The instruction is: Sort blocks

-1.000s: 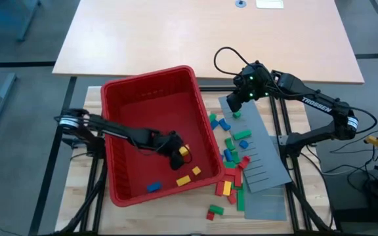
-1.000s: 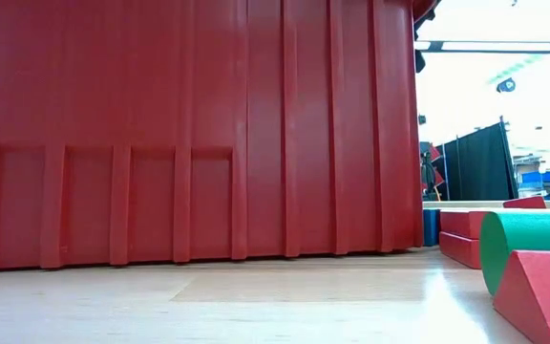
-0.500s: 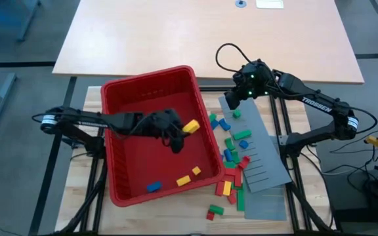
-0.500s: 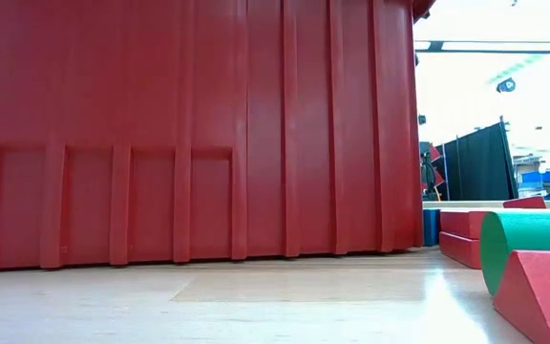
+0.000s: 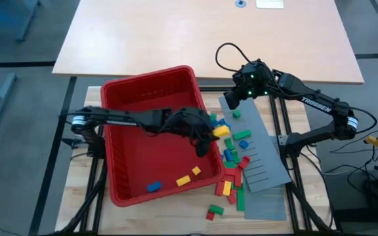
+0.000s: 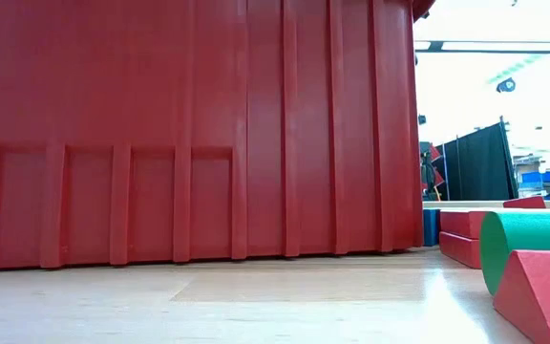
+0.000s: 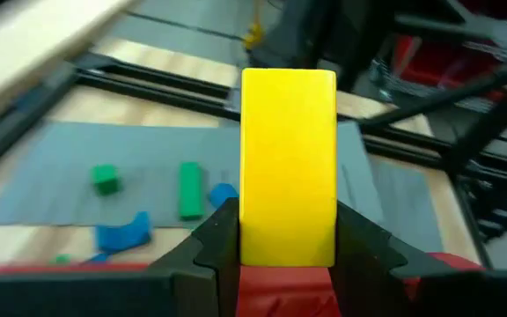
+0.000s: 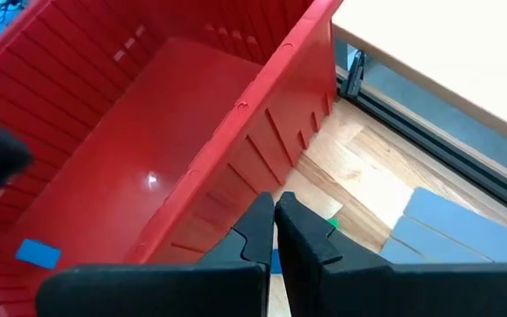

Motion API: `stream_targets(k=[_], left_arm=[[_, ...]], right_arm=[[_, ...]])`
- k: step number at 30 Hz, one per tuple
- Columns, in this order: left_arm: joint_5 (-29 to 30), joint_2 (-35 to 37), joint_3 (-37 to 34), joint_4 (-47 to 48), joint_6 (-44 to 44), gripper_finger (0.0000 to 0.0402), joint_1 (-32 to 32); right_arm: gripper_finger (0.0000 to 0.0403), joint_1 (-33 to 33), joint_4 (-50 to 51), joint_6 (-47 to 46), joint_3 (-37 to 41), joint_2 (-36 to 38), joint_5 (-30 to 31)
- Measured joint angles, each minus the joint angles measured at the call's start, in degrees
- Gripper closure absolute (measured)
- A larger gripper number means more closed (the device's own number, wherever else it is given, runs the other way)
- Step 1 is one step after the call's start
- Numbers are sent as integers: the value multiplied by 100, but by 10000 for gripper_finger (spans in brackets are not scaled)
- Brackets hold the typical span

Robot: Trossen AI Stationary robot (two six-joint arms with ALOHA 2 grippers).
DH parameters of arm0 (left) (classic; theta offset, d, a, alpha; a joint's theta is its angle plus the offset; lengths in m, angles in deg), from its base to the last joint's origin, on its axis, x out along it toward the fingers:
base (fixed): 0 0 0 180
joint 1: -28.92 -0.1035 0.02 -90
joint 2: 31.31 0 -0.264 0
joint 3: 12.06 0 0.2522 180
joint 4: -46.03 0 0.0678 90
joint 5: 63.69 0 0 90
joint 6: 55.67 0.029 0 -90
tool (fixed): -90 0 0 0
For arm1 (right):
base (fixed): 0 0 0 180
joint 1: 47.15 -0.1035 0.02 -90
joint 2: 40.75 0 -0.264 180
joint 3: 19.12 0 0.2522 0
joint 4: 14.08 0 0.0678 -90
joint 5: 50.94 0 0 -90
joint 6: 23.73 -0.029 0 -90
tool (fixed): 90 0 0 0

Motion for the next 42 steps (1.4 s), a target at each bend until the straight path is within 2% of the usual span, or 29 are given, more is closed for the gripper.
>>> stream_targets(k=[5, 10, 18, 23, 27, 36, 42], left_arm=[[-549, -713, 625, 79, 9, 289, 3], [-1052, -1047, 856, 74, -37, 282, 8], [-1082, -1045, 850, 133, 4, 167, -16], [-1081, -995, 850, 210, 18, 127, -39], [-1076, -815, 850, 659, 330, 126, -107], [-1054, -358, 820, 2523, 1135, 129, -331], [-1272, -126, 191, 2751, 1271, 129, -328]], right_arm=[[403, 0, 0, 2, 0, 0, -115], [403, 0, 2, 5, 0, 0, -140], [403, 0, 4, 25, 0, 11, -141], [403, 0, 6, 28, 0, 11, -140], [403, 0, 15, 28, 0, 11, -140], [403, 0, 26, 28, 0, 11, -139], [403, 0, 46, 33, 0, 11, -140]])
